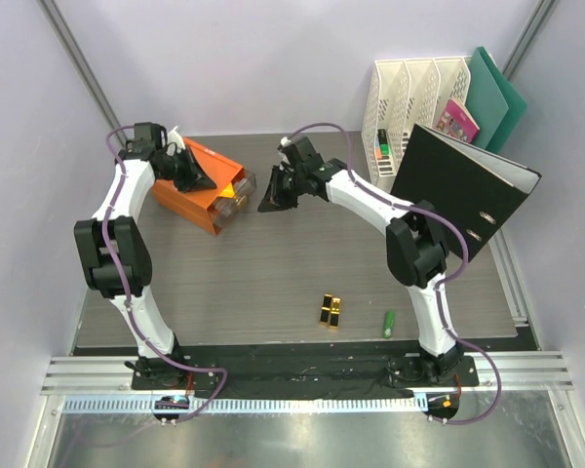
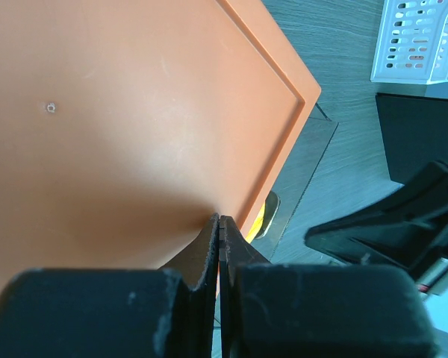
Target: Organize the makeup
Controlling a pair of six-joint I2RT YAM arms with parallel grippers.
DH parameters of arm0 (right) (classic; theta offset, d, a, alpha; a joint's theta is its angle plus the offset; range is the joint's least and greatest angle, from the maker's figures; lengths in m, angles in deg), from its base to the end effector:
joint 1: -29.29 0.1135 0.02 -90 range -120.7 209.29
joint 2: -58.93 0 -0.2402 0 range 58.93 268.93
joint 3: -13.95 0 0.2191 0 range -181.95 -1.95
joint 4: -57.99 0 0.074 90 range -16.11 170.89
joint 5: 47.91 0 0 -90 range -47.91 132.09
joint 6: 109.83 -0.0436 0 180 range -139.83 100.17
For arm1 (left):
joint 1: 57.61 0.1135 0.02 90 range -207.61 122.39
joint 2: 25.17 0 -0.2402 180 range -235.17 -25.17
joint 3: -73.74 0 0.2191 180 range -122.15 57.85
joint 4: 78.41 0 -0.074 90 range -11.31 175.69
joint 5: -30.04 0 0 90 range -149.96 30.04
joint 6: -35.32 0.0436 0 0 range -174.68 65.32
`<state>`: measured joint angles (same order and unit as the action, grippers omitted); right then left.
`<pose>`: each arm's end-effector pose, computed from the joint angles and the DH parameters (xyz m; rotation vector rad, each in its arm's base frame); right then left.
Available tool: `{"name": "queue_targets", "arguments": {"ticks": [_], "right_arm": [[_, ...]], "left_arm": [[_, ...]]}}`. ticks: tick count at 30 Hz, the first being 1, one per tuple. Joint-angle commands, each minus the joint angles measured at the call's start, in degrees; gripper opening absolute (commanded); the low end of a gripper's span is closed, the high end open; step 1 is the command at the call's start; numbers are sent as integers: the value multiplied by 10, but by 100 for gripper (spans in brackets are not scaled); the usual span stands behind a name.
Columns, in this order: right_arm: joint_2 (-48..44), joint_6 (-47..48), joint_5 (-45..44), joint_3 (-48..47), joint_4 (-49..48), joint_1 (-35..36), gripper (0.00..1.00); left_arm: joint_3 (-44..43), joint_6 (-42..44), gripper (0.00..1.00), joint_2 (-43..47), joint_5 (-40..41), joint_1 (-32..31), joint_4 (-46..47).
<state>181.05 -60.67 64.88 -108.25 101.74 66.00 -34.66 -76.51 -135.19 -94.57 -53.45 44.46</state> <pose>0.3502 0.2822 0.2384 -0.1272 2.5435 1.0785 0.3790 0.0027 0.2390 -0.3578 2.5410 -0.8968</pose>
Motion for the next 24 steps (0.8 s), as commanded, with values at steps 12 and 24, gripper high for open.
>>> {"name": "queue_targets", "arguments": {"ticks": [12, 24], "right_arm": [[155, -37, 41, -207, 2, 16, 1], [254, -125, 72, -325, -90, 16, 1]], "left_arm": [[73, 63, 0, -87, 167, -1, -172], [73, 66, 0, -88, 171, -1, -178]]}}
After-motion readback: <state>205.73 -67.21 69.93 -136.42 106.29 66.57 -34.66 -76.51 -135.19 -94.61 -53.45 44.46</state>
